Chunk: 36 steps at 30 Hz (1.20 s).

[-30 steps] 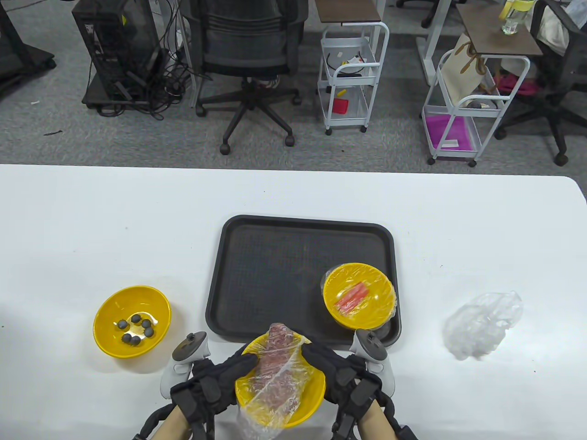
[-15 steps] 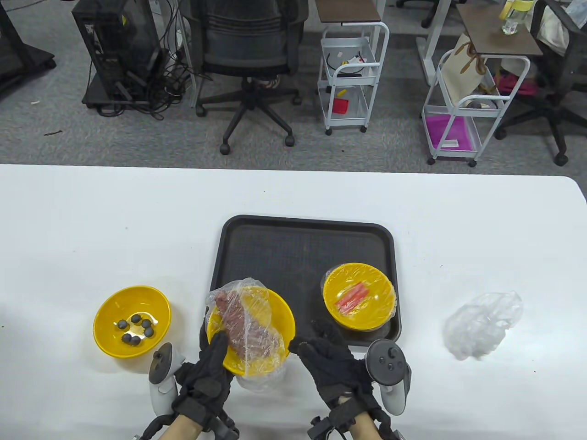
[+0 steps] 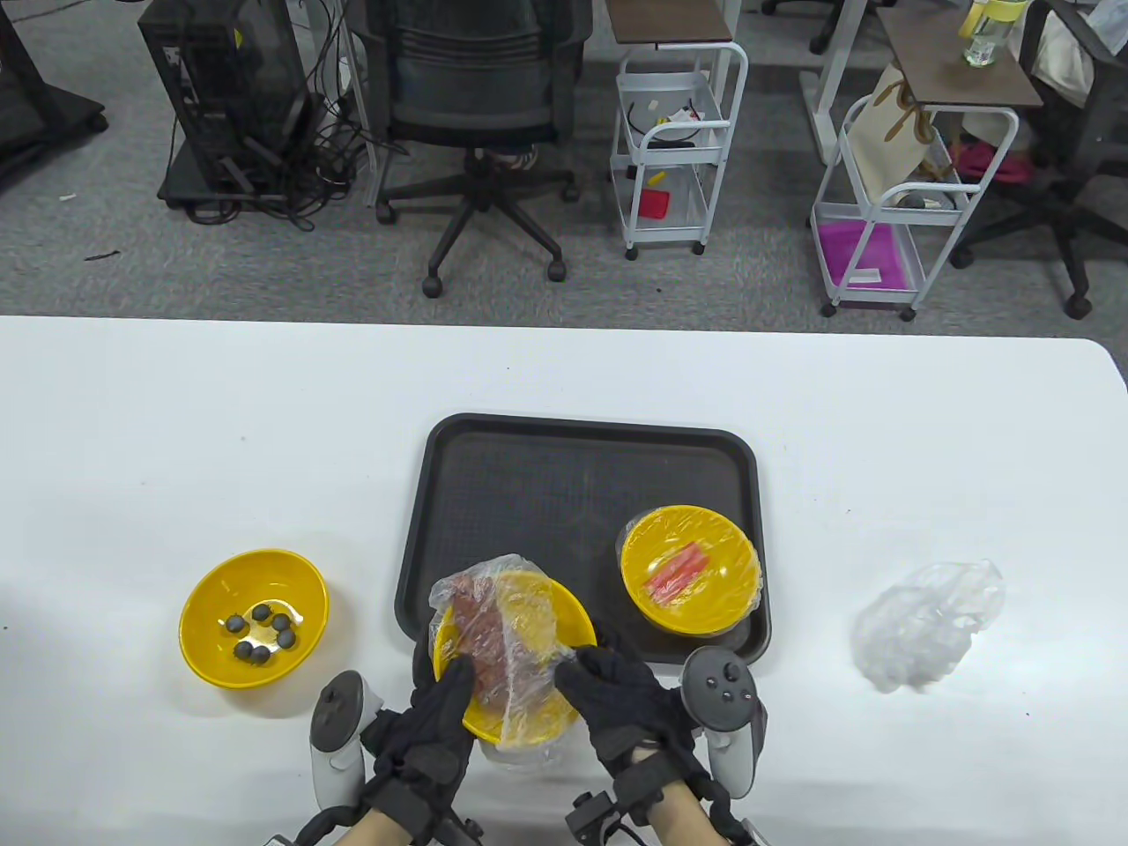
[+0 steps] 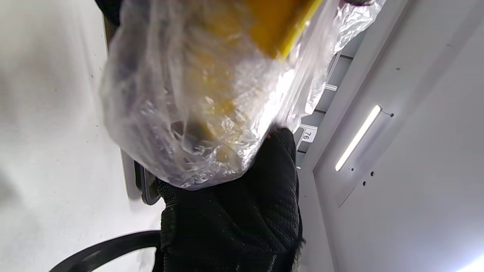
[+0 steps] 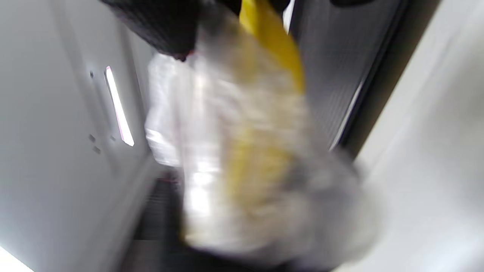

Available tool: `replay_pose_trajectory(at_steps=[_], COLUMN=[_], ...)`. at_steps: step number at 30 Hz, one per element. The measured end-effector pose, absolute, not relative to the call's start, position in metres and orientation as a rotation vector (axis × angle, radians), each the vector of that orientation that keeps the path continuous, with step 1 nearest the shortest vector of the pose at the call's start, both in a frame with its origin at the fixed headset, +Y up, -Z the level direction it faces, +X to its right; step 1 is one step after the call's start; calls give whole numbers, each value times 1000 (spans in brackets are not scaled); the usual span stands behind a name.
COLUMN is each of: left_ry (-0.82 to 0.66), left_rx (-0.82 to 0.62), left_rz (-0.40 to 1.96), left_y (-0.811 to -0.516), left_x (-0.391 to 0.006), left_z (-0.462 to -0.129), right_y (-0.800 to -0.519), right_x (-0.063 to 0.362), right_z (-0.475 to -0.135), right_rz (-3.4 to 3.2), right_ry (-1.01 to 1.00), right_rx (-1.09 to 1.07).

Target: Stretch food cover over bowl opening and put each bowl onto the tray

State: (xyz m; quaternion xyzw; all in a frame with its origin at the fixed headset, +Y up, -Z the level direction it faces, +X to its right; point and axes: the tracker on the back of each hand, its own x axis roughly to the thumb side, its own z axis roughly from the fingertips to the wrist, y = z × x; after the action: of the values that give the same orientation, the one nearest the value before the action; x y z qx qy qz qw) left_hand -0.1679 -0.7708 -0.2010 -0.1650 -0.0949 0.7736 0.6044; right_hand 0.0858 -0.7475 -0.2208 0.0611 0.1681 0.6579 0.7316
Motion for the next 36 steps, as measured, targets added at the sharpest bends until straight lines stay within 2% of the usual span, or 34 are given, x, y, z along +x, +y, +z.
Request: replay_pose_trajectory(at_steps=[3, 5, 7, 9, 15, 18, 24, 36], left_ry=[-157, -119, -41, -35, -121, -128, -158, -149], left_rx=[-384, -379, -313, -309, -375, -400, -428, -431], left_rz=[1815, 1841, 1795, 1793, 1784, 1775, 1773, 1938], left_y=[-776, -776, -777, -778, -777, -779, -779, -781], left_x=[-170, -173, -178, -178, -172, -169, -167, -178], left_z=[-202, -201, -201, -202, -201, -202, -202, -205], right_y=[-749, -743, -733, -730, -761, -770, -774, -765], right_x=[85, 86, 86, 82, 62, 58, 53, 86], right_z=[-218, -215, -210, -208, -216, -218, -218, -224], right_rz=[1386, 1469, 1555, 1616, 1015, 876, 758, 764], right_ry=[345, 219, 101, 41, 515, 641, 679, 483], right_rx=[135, 135, 167, 193, 303, 317, 359, 249])
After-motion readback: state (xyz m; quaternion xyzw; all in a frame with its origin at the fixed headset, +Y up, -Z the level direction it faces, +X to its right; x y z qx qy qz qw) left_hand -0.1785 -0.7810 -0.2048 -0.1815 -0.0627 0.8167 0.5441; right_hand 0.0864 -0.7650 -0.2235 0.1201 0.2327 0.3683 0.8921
